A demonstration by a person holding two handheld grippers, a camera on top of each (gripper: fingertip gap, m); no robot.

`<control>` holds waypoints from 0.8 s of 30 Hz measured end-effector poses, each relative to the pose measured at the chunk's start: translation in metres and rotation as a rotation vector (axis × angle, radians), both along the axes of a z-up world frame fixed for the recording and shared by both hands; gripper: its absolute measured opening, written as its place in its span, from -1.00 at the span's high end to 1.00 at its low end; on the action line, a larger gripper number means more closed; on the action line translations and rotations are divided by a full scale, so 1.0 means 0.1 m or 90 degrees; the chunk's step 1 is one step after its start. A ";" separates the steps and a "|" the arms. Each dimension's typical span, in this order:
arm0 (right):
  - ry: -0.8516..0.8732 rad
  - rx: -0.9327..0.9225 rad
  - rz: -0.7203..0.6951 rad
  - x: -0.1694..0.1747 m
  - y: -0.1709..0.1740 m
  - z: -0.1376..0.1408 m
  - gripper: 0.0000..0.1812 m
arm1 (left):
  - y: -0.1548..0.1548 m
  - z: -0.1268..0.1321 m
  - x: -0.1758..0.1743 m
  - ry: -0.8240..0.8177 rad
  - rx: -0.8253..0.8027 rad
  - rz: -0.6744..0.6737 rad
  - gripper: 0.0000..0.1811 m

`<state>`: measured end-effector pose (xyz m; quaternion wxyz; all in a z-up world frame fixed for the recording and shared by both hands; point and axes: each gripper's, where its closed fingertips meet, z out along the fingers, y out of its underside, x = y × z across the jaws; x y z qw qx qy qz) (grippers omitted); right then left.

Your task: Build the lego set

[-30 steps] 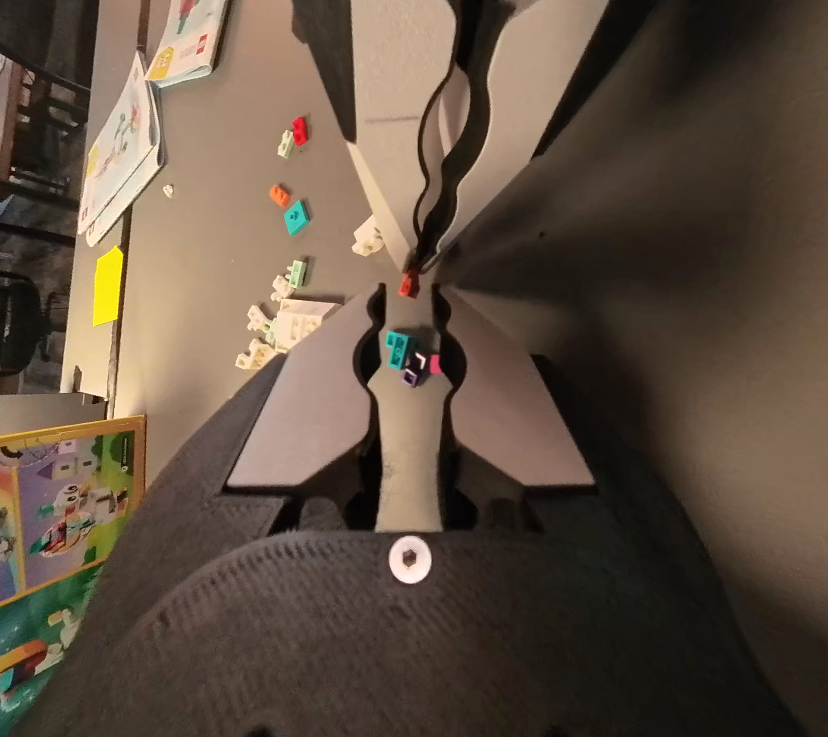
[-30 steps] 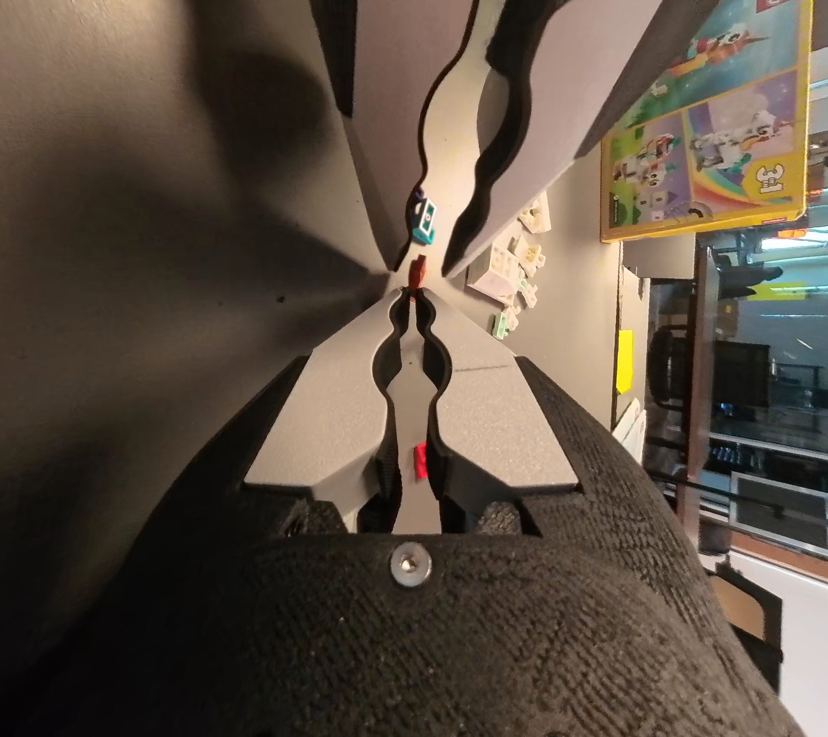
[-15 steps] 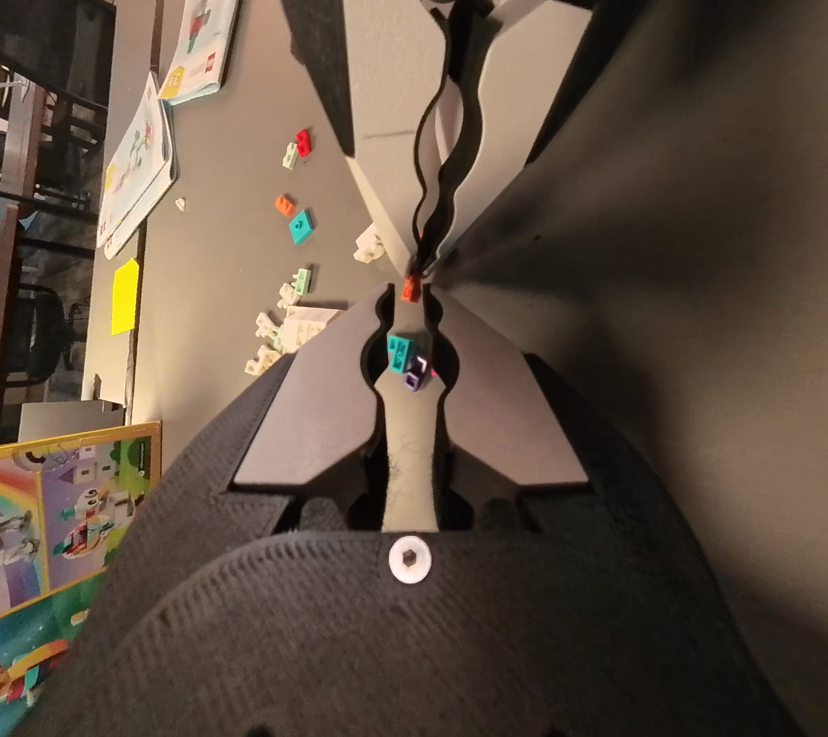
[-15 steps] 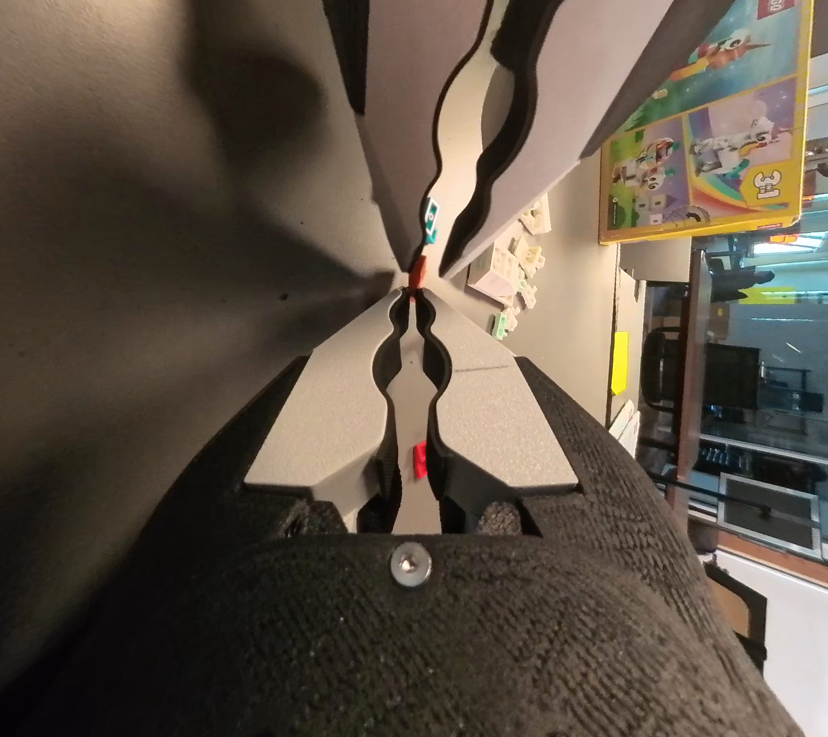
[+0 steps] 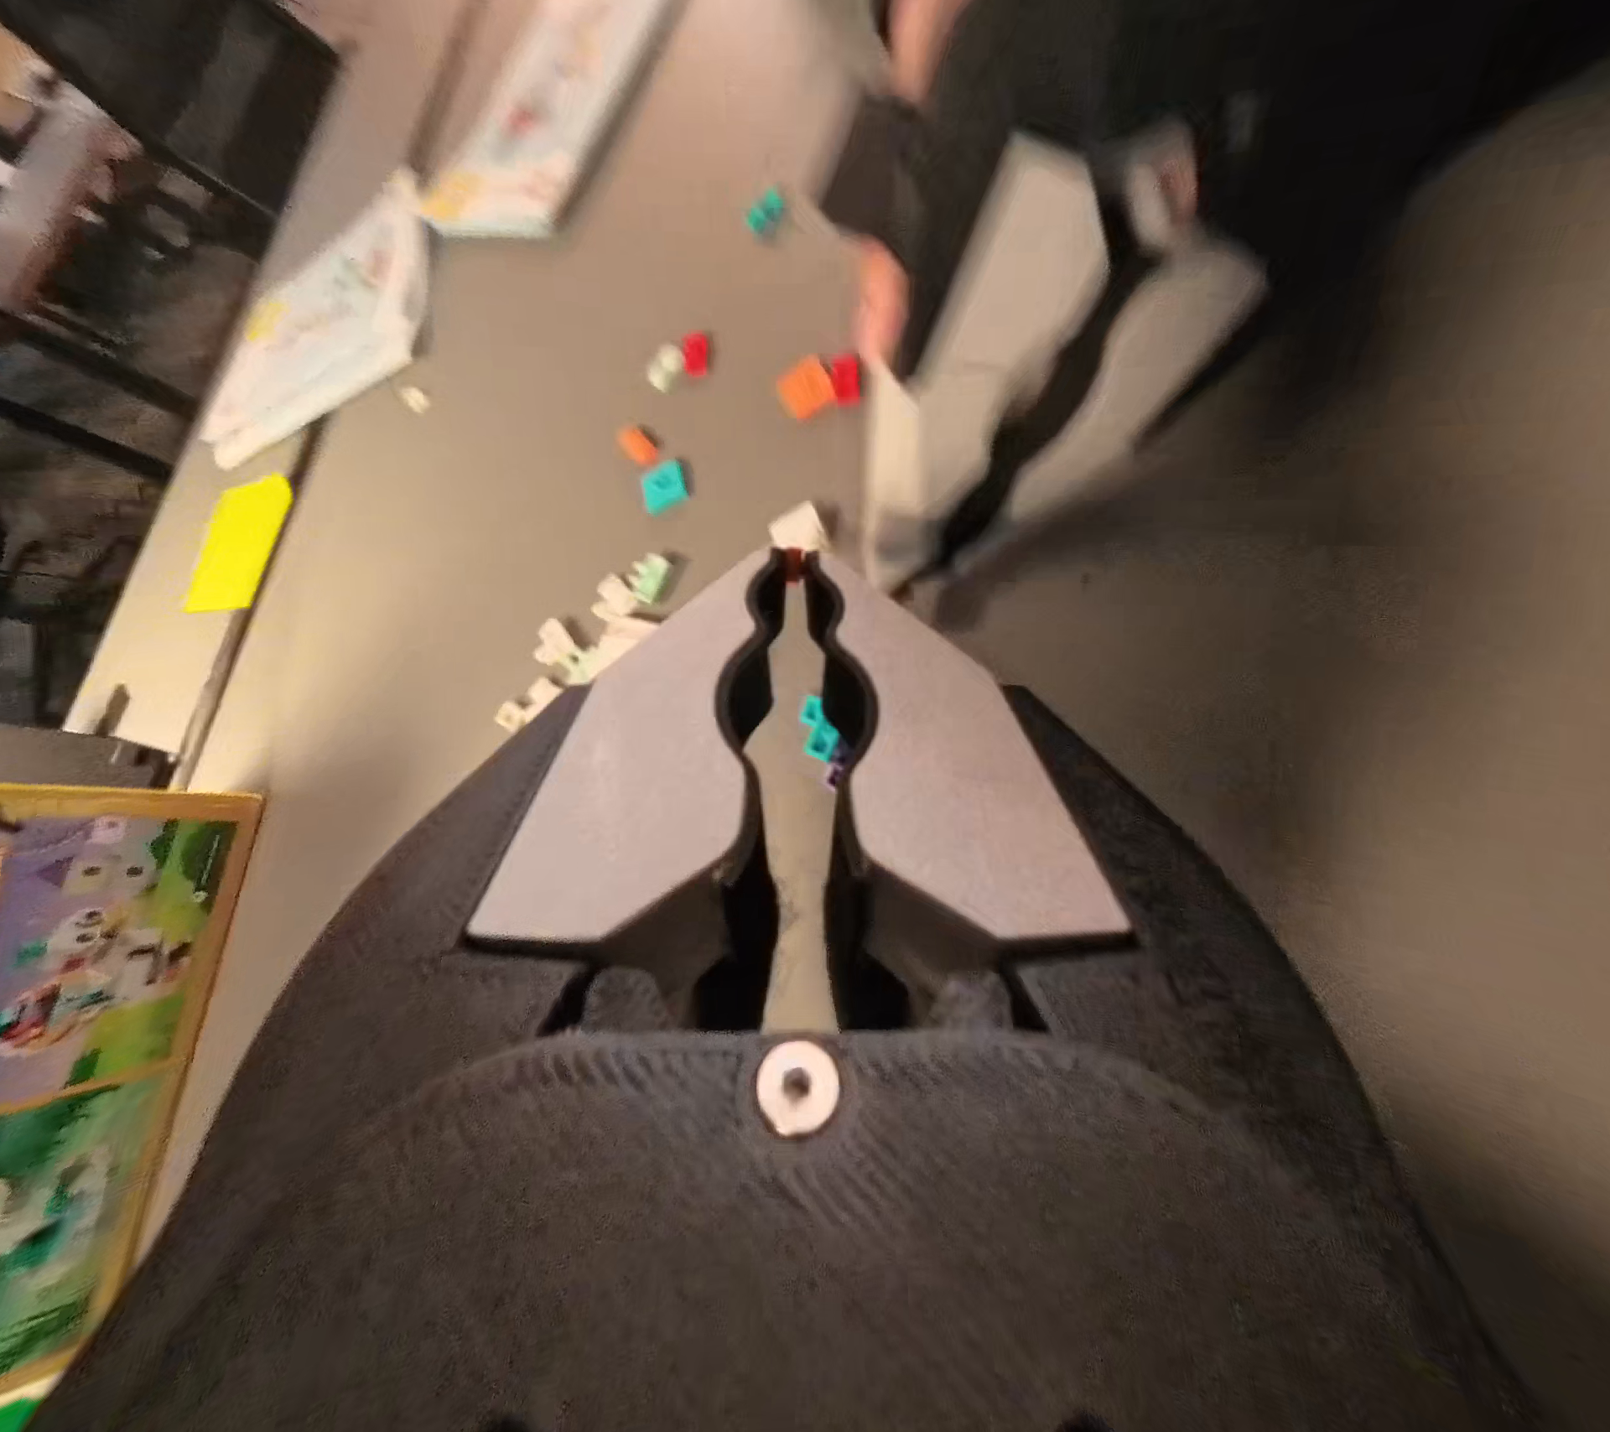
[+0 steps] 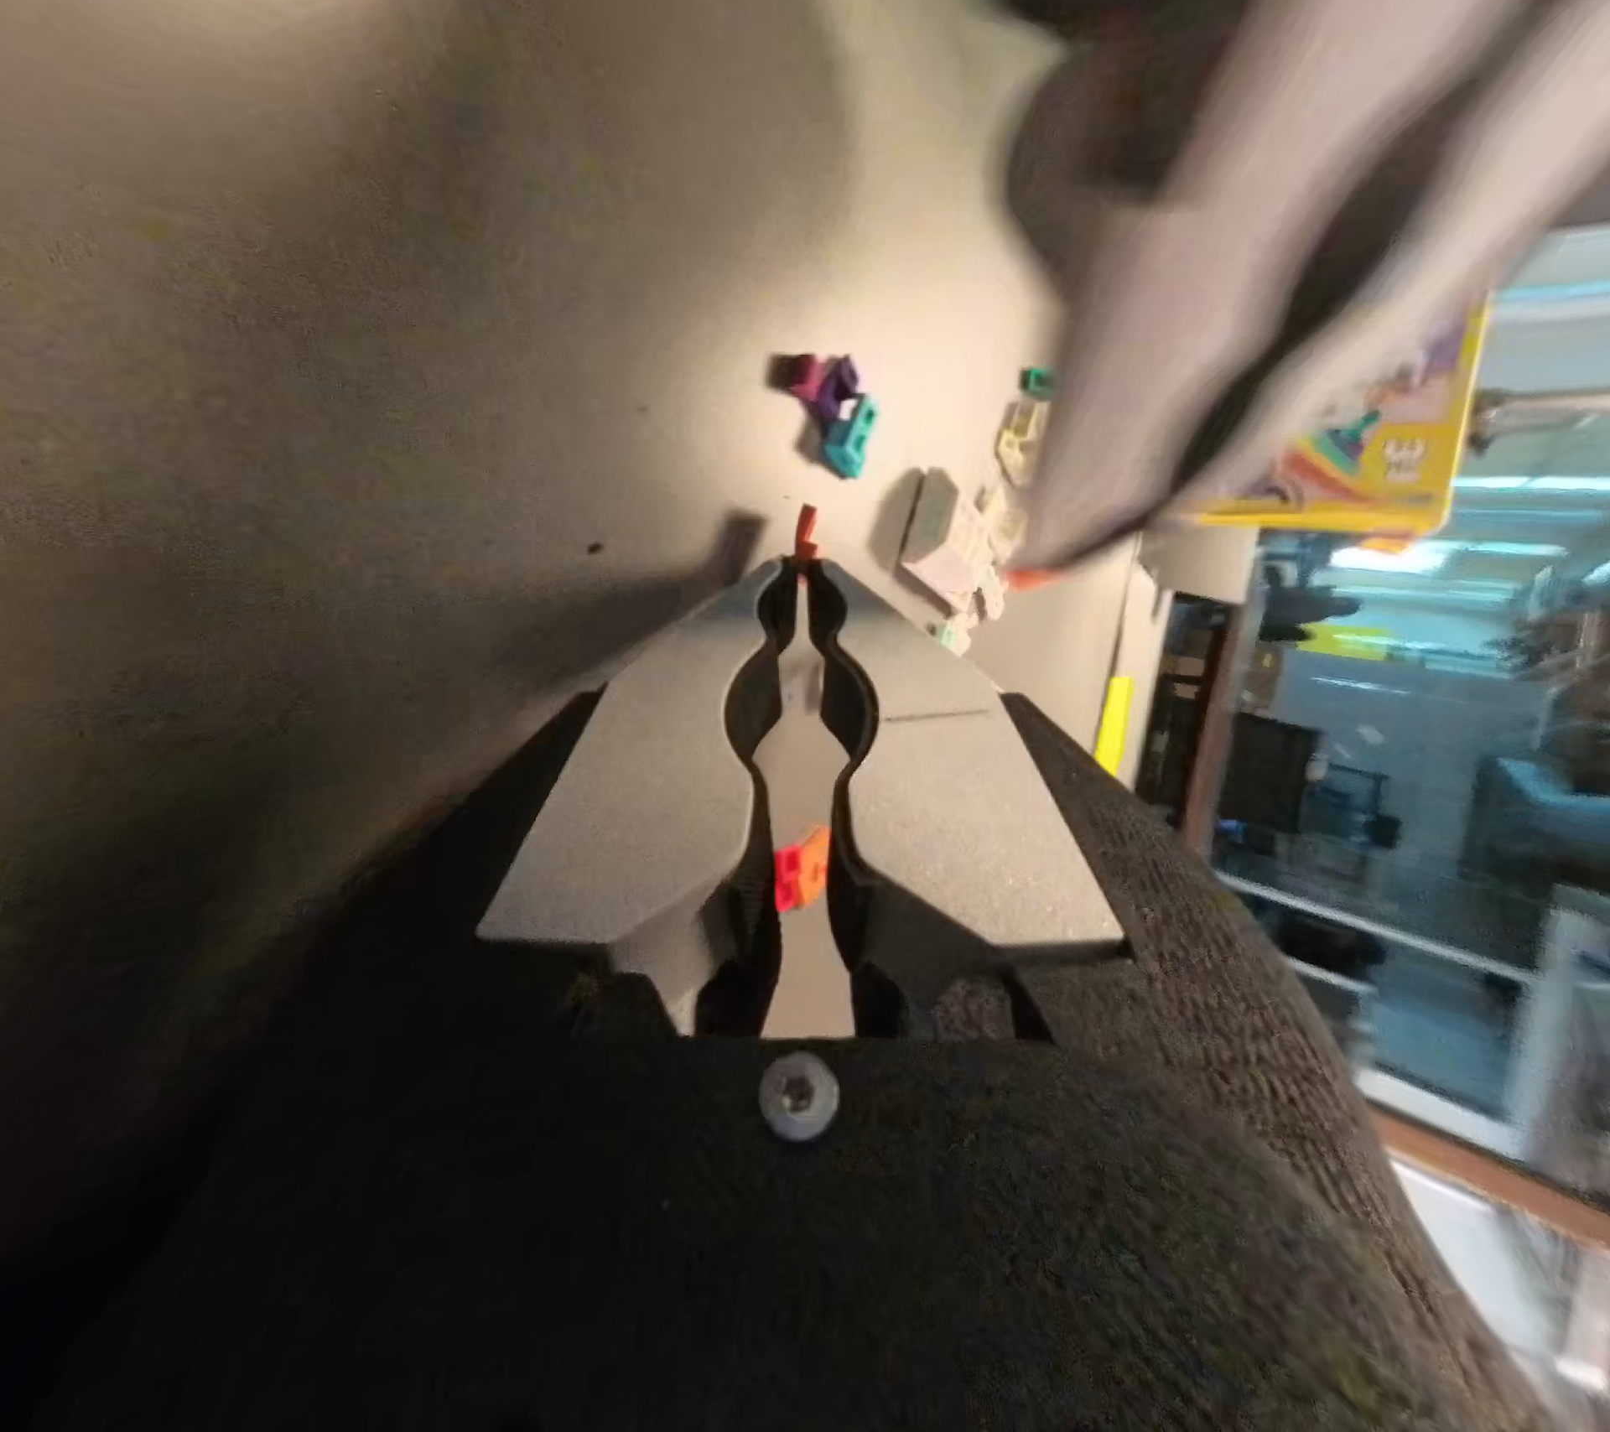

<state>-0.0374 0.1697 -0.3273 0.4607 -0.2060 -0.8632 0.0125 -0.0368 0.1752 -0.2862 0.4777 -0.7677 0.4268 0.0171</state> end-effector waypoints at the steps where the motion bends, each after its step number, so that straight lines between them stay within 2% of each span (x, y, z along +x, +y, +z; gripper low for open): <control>1: 0.000 0.047 0.010 -0.01 0.00 -0.04 0.99 | -0.01 0.17 0.00 -0.055 0.017 0.003 0.96; 3: 0.009 0.097 0.020 -0.05 0.00 -0.05 0.99 | -0.02 0.44 -0.12 -0.132 0.059 0.030 0.97; 5: 0.041 0.052 0.018 -0.09 -0.02 0.03 0.99 | 0.01 0.60 -0.34 -0.152 0.103 0.100 0.96; 8: 0.094 0.007 -0.014 -0.10 0.07 0.20 0.99 | -0.03 0.99 -0.78 -0.132 0.202 0.286 0.96; 10: 0.126 -0.030 -0.032 -0.10 0.12 0.28 0.99 | -0.23 1.27 -1.07 -0.126 0.243 0.420 0.96; 12: 0.155 -0.063 -0.050 -0.11 0.18 0.34 0.99 | -0.50 1.38 -1.36 -0.110 0.232 0.545 0.89; 14: 0.176 -0.103 -0.060 -0.12 0.20 0.38 1.00 | -0.80 1.34 -1.66 -0.070 0.191 0.661 0.82; 17: 0.186 -0.161 -0.064 -0.14 0.19 0.39 0.99 | -1.21 1.07 -2.07 -0.036 0.072 0.812 0.72; 19: 0.189 -0.173 -0.066 -0.14 0.20 0.39 0.99 | -1.36 0.87 -2.21 -0.082 0.007 0.861 0.60; 22: 0.195 -0.183 -0.066 -0.14 0.20 0.40 0.99 | -1.51 0.62 -2.37 -0.122 -0.070 0.924 0.17; 24: 0.196 -0.203 -0.067 -0.14 0.19 0.42 0.99 | -1.53 0.61 -2.38 -0.109 -0.068 0.936 0.07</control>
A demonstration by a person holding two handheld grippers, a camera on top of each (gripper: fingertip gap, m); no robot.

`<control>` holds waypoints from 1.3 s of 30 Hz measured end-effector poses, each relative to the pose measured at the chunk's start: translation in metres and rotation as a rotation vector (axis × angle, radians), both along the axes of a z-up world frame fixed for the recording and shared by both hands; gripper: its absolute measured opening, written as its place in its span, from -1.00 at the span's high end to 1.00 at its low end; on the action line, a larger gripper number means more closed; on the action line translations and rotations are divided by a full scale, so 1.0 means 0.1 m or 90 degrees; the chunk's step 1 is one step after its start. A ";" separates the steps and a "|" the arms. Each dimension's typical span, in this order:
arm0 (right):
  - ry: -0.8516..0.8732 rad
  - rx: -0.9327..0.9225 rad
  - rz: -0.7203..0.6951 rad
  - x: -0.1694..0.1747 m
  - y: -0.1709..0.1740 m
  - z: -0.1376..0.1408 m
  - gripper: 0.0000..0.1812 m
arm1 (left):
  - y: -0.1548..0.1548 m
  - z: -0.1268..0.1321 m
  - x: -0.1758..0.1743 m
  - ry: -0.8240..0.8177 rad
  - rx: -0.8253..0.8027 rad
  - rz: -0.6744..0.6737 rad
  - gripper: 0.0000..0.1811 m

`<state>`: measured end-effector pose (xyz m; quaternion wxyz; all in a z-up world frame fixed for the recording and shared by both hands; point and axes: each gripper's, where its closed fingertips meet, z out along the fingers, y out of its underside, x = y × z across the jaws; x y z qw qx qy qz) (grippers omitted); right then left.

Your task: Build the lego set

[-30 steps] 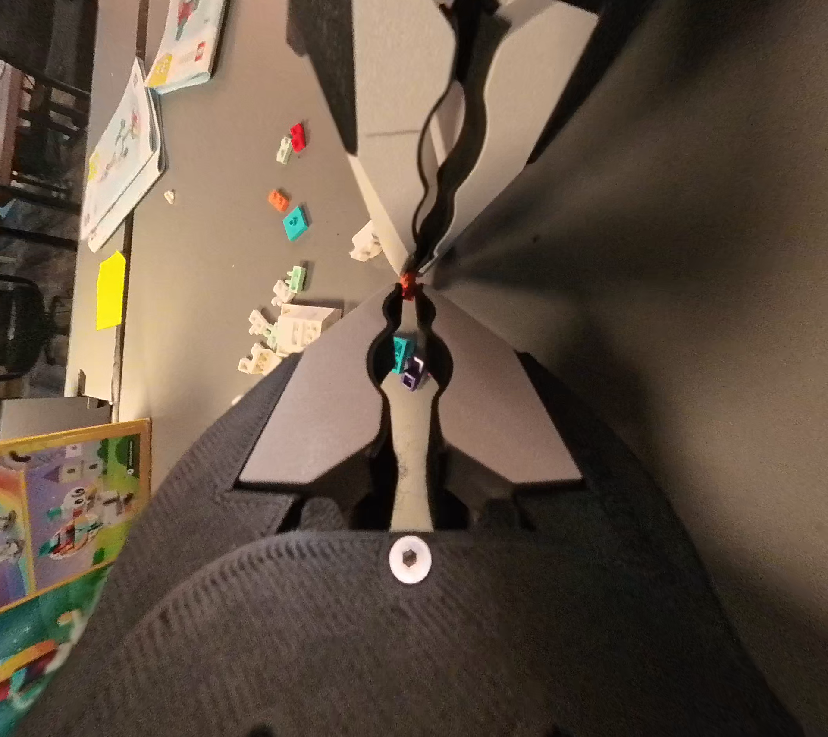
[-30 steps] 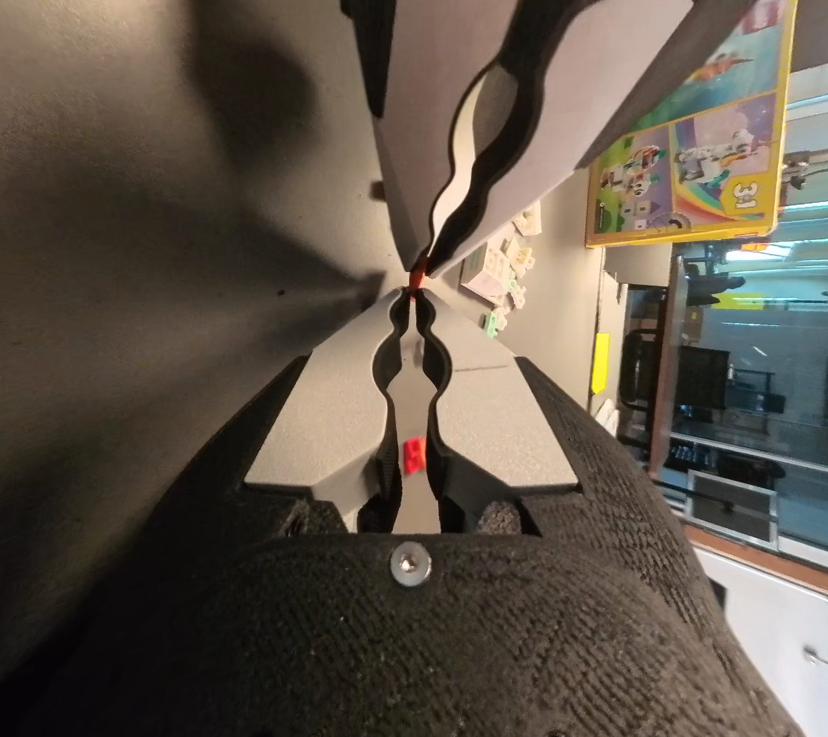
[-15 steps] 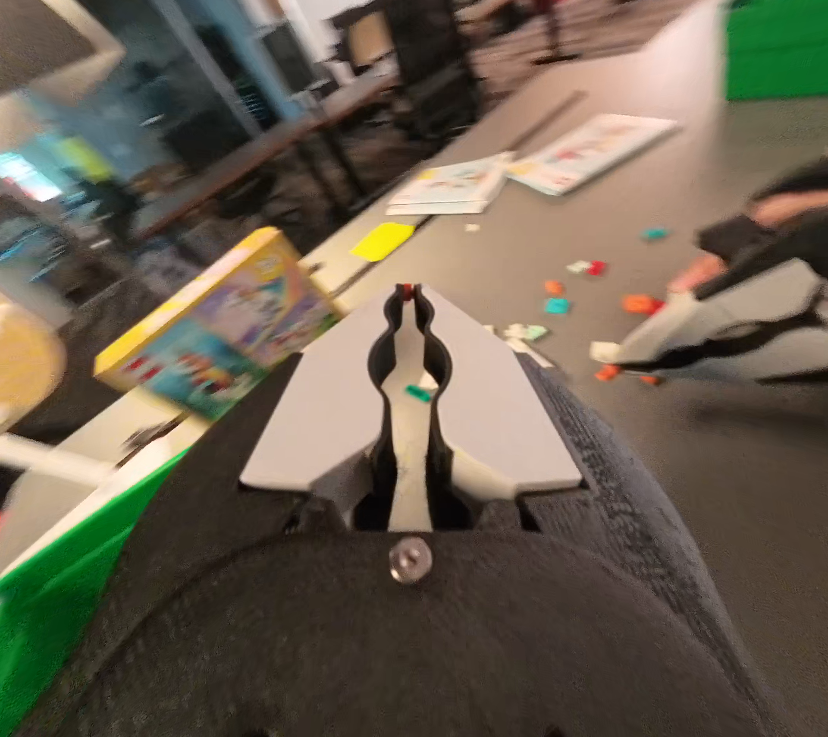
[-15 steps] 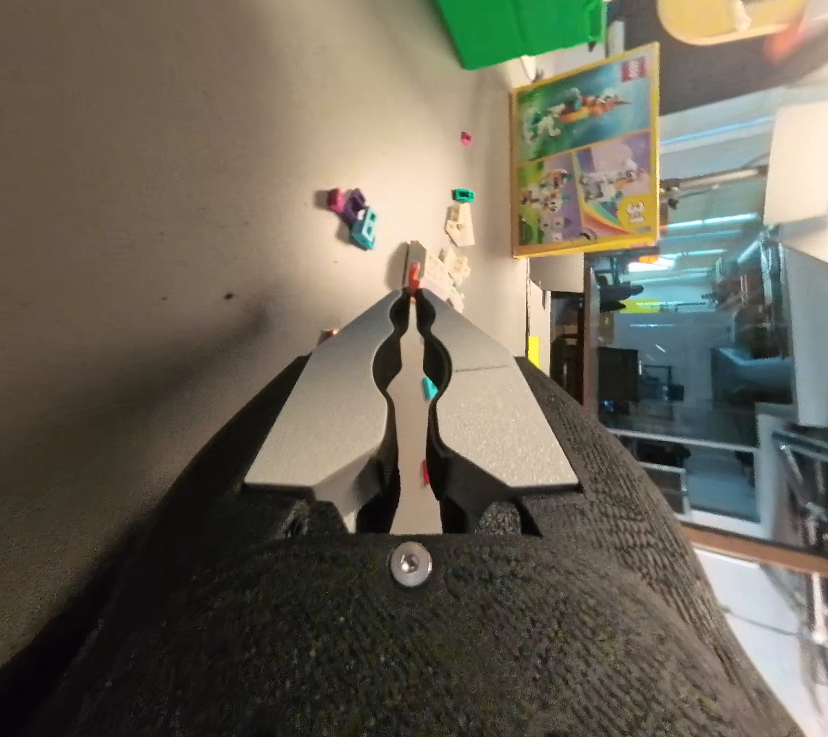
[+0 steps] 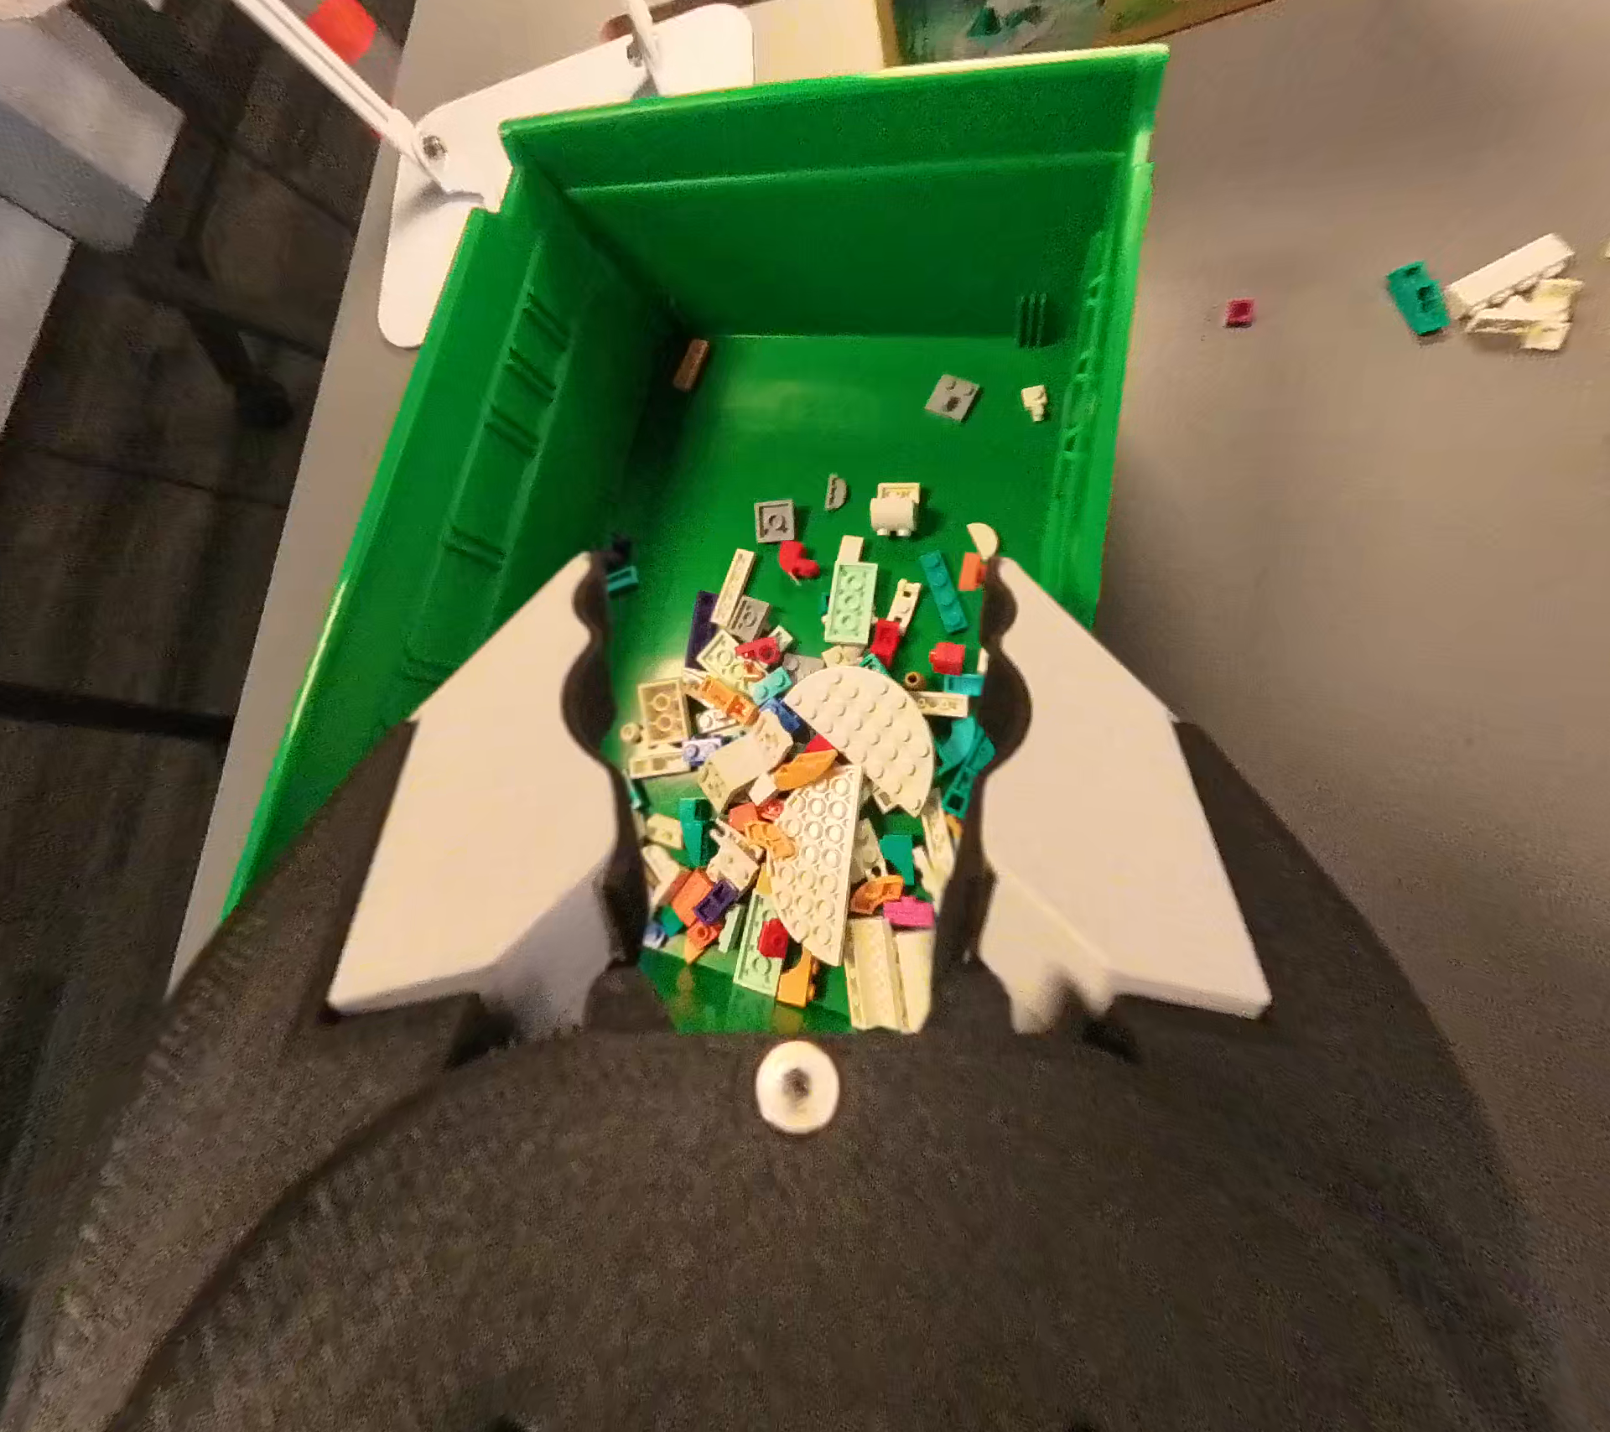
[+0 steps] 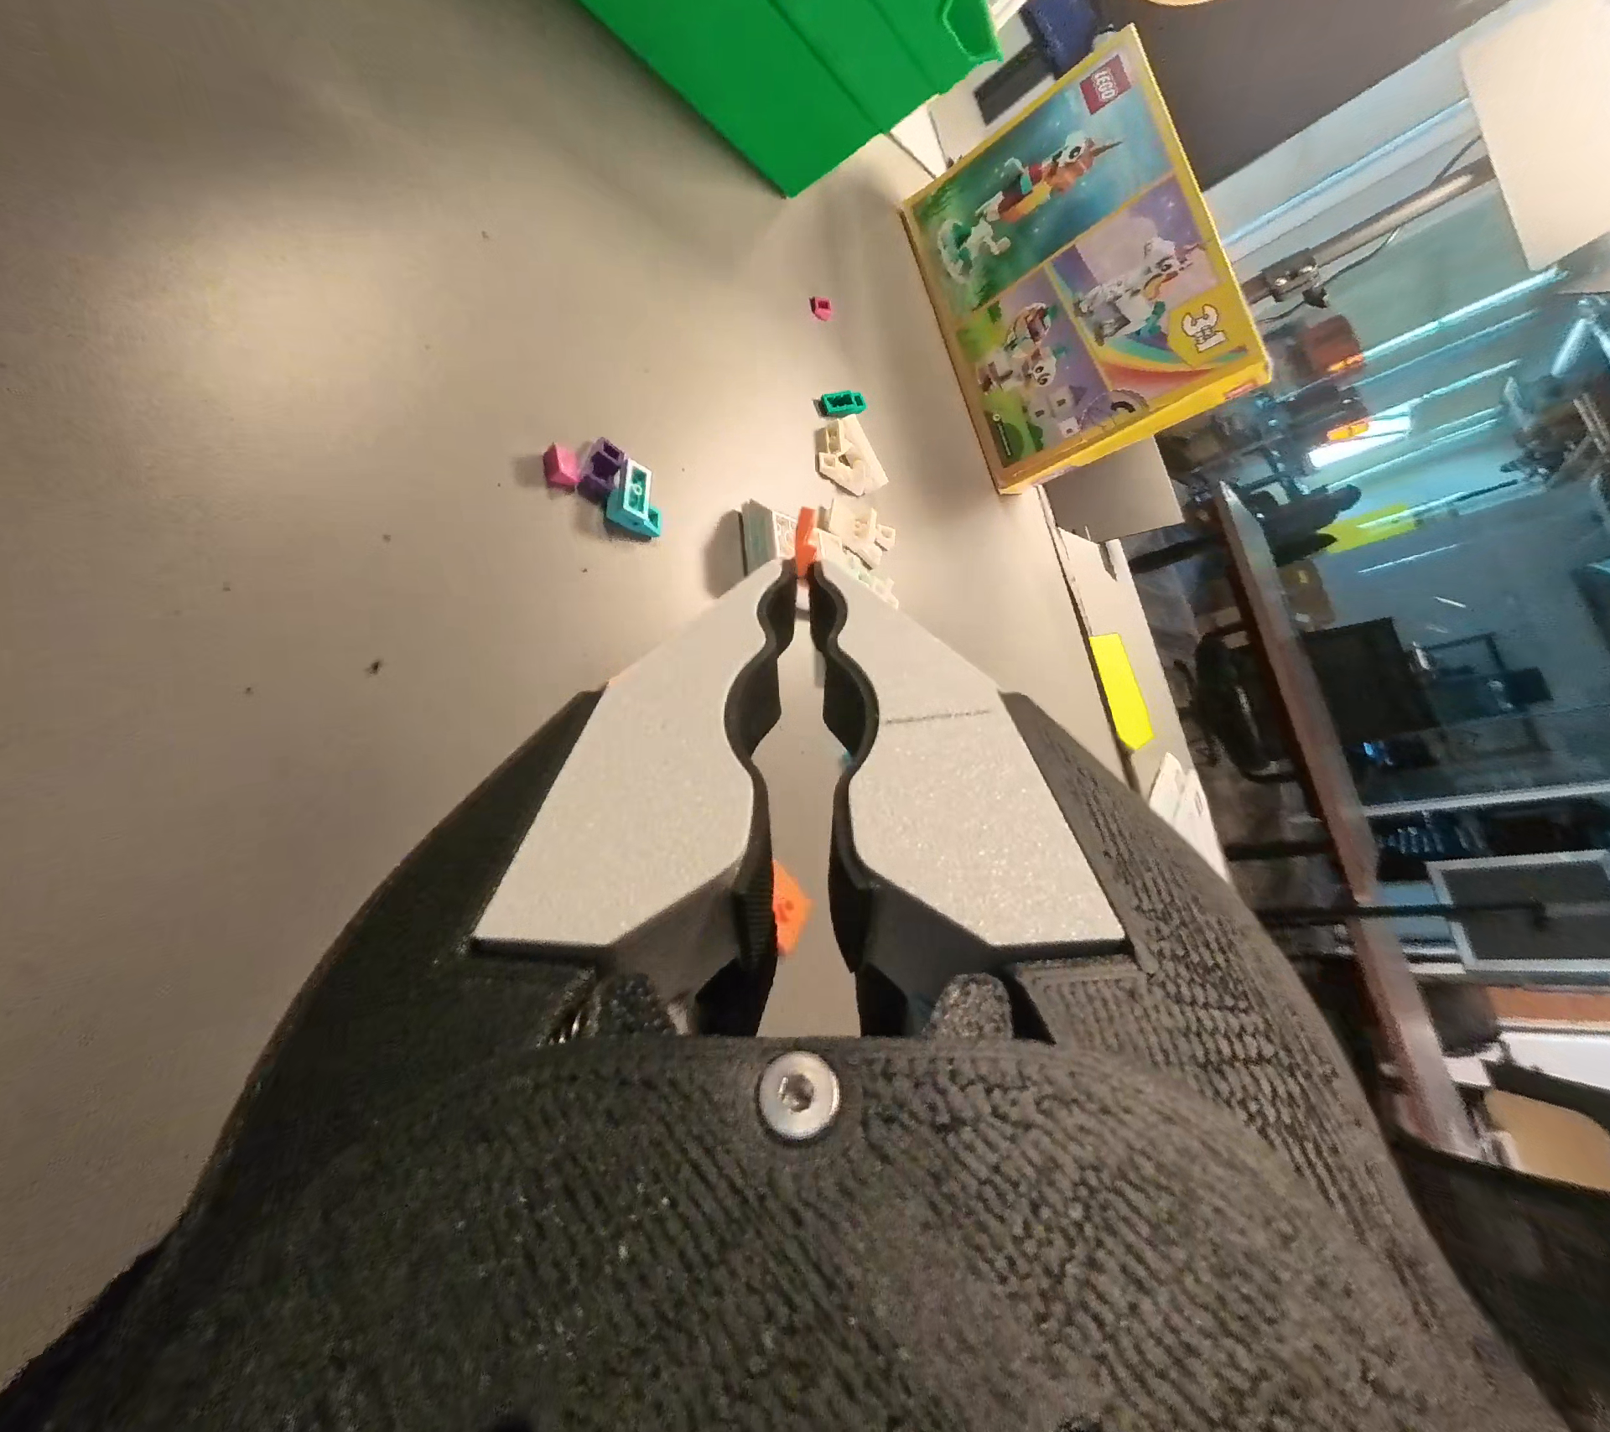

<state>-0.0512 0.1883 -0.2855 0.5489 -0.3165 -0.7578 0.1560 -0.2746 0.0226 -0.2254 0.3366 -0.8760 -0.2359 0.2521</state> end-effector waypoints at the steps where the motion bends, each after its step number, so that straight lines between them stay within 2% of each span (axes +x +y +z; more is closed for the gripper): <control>1: 0.004 -0.018 0.002 0.00 -0.01 0.01 0.99 | 0.03 0.04 0.04 0.015 0.003 -0.007 0.05; 5: 0.011 -0.102 0.009 0.00 -0.03 0.05 0.99 | 0.18 0.22 0.18 0.084 0.007 -0.036 0.09; 13: 0.014 -0.143 0.009 0.02 0.00 0.08 0.99 | -0.01 -0.06 -0.02 0.007 -0.061 0.035 -0.08; 17: 0.015 -0.174 0.029 0.01 -0.08 0.10 0.99 | 0.06 0.03 0.00 0.036 -0.038 0.012 -0.06; 19: 0.020 -0.237 0.061 0.01 -0.17 0.14 0.99 | 0.33 0.24 0.22 0.071 0.045 -0.086 0.03; 21: 0.021 -0.335 0.119 0.03 -0.31 0.20 0.99 | 0.72 0.40 0.76 0.068 0.141 -0.269 0.14; 22: 0.018 -0.381 0.149 0.05 -0.38 0.23 1.00 | 0.89 0.42 1.15 0.051 0.173 -0.395 0.24; 24: 0.001 -0.445 0.214 0.11 -0.51 0.26 0.99 | 1.01 0.29 2.05 -0.019 0.192 -0.693 0.52; 25: -0.003 -0.466 0.242 0.13 -0.56 0.28 0.99 | 0.99 0.19 2.37 -0.047 0.185 -0.802 0.51; 26: -0.003 -0.482 0.266 0.16 -0.60 0.30 0.99 | 1.01 0.08 2.51 -0.049 0.174 -0.847 0.53; 28: 0.002 -0.500 0.294 0.20 -0.63 0.35 0.99 | 1.13 -0.13 2.51 -0.022 0.133 -0.836 0.61; 31: 0.008 -0.491 0.308 0.23 -0.63 0.38 0.99 | 1.12 -0.30 2.57 -0.065 0.106 -0.860 0.72; 36: 0.015 -0.496 0.329 0.26 -0.65 0.43 0.99 | 1.07 -0.28 2.59 -0.127 0.138 -0.882 0.91; 39: 0.010 -0.488 0.330 0.27 -0.66 0.41 0.99 | 1.05 -0.29 2.60 -0.144 0.145 -0.885 0.93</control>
